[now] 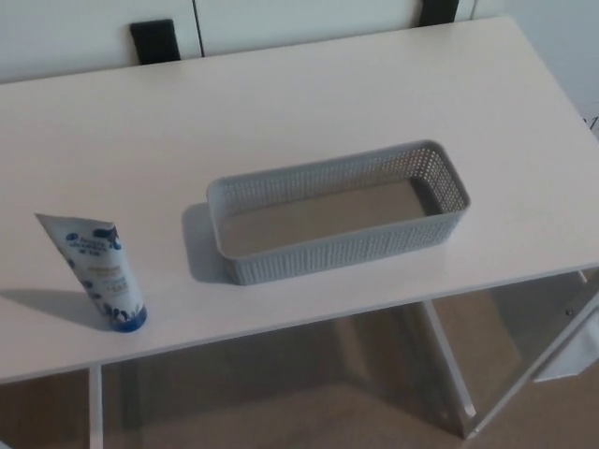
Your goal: The robot walks towards a table in front, picks a shampoo with left hand and puts it in a small grey container
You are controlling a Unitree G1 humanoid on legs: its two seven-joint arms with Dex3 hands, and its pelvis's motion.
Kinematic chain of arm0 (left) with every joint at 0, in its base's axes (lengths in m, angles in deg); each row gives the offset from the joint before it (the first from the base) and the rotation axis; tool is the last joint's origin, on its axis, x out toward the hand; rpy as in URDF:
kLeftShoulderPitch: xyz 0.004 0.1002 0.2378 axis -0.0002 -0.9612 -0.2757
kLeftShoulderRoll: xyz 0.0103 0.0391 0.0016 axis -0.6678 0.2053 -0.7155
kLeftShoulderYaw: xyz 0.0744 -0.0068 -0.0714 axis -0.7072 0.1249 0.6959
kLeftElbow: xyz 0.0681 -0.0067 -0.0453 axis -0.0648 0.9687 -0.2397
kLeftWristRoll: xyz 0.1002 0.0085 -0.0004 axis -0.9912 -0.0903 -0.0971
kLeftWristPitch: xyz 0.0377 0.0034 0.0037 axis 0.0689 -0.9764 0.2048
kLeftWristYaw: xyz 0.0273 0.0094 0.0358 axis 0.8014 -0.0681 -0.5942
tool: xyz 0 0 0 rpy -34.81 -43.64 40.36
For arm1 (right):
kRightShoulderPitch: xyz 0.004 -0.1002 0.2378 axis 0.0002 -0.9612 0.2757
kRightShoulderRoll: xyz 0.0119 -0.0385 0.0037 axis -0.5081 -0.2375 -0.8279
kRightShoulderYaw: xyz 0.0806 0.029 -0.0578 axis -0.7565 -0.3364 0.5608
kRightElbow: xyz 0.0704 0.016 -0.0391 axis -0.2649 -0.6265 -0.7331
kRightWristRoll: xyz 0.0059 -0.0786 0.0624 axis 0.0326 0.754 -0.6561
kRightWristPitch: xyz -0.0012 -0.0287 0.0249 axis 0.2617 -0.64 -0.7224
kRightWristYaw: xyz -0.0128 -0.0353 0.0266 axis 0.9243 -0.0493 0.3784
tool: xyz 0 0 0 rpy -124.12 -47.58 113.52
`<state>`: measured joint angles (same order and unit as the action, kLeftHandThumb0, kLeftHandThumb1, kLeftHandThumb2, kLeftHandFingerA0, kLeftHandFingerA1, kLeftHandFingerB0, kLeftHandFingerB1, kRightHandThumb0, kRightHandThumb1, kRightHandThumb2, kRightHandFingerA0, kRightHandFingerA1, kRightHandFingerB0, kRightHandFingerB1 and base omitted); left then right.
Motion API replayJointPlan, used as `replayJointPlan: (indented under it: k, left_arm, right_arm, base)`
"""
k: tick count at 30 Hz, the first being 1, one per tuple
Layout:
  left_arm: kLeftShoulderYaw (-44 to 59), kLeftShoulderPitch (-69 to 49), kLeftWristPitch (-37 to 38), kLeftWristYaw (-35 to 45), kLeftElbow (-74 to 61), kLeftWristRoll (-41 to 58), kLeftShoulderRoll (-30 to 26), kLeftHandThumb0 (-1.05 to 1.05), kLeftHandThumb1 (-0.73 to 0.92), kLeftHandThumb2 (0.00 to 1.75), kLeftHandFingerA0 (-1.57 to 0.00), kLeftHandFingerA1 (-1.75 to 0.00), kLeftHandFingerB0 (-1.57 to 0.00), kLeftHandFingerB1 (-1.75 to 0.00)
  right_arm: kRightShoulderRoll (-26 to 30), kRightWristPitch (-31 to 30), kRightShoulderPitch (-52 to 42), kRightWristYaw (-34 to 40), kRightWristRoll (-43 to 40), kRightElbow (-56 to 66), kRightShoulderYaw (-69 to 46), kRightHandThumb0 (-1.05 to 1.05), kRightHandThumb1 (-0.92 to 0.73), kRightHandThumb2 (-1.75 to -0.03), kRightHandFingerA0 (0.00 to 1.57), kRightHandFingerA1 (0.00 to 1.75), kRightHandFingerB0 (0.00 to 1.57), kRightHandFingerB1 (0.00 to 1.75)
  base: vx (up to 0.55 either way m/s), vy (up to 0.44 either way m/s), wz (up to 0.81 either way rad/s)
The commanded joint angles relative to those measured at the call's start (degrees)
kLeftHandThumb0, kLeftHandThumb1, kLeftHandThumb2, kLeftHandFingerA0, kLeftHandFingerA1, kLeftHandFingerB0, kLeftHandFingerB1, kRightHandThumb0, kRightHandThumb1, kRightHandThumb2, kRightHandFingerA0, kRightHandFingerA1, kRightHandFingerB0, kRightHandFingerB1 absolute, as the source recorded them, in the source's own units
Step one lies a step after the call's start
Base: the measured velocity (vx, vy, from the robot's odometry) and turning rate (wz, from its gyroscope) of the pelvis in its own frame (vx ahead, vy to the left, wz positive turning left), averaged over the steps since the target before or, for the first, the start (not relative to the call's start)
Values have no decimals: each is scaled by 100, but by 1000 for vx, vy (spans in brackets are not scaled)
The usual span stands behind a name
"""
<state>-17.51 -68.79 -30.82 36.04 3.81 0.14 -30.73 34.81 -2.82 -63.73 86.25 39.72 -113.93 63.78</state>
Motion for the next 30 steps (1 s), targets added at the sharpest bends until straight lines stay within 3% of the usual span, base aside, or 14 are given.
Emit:
replayJointPlan:
  k: [1,3,10,11,13,15,16,20,21,25,26,27,29,30]
  left_arm:
    - [631,-684,90,680,-474,880,-34,-49,55,58,-30,-39,-18,-28]
    - [857,-965,216,967,-629,1102,-32,-61,42,73,-21,-43,-12,-38]
    - [1665,-3013,572,2606,-3620,2817,-62,-60,40,69,-22,-40,-14,-36]
    - [1801,-3240,512,2843,-4006,3103,-113,-60,40,69,-23,-39,-14,-36]
    - [2102,-3482,458,3578,-4562,3866,-194,-60,41,68,-19,-38,-10,-34]
    - [2399,-3677,276,3924,-5183,4447,-227,-61,40,68,-19,-37,-12,-35]
    - [2745,-3960,-5,3999,-6076,5198,-174,-28,18,81,-7,-50,-7,-50]
    - [3031,-3905,86,3712,-7118,5995,39,-32,18,81,0,-48,0,-47]
    - [3048,-3842,90,3593,-7232,6046,71,-58,38,76,-6,-30,-6,-36]
    - [2959,-3366,-81,2689,-7504,5997,113,-57,36,74,0,-8,-6,-20]
    - [2901,-3097,-173,2451,-7475,5968,77,-57,37,74,0,-7,-5,-19]
    - [2859,-2851,-275,2257,-7423,5884,32,-60,38,72,0,-2,-3,-15]
    - [2786,-2456,-460,2121,-7241,5789,-70,-62,39,71,0,0,-1,-7]
    - [2743,-2273,-535,2019,-7136,5703,-88,-63,40,71,0,0,0,-2]
  right_arm:
    - [19,-37,70,45,88,-104,43,-26,-72,-61,67,46,48,39]
    - [12,-46,90,49,66,-154,18,-26,-72,-61,67,46,49,39]
    - [106,29,-8,-25,13,-7,-14,-27,-72,-61,68,46,51,39]
    - [110,61,-24,-5,36,12,7,-35,-63,-79,65,57,48,49]
    - [103,36,9,13,76,-34,38,-27,-72,-61,69,46,50,39]
    - [111,29,26,15,98,-36,59,-28,-73,-61,68,47,50,39]
    - [108,-7,51,14,87,-39,49,-27,-72,-61,68,46,51,40]
    - [73,-30,64,-13,73,-77,42,-26,-72,-61,65,45,49,39]
    - [44,-23,27,11,79,-91,49,-27,-72,-61,66,45,50,39]
    - [46,9,-26,35,63,-110,32,-29,-72,-61,71,46,52,39]
    - [53,12,-32,33,56,-78,30,-36,-63,-79,66,57,49,50]
    - [68,3,-32,52,72,-43,47,-36,-63,-79,65,57,48,49]
    - [85,-4,-32,22,48,-27,28,-37,-63,-79,64,56,48,49]
    - [79,-5,-29,21,44,-38,23,-29,-72,-61,69,46,51,39]
  base:
    - [0,0,0]
    - [0,0,0]
    - [0,0,0]
    - [0,0,0]
    - [0,0,0]
    - [0,0,0]
    - [0,0,0]
    - [0,0,0]
    - [0,0,0]
    - [0,0,0]
    - [0,0,0]
    - [0,0,0]
    - [0,0,0]
    - [0,0,0]
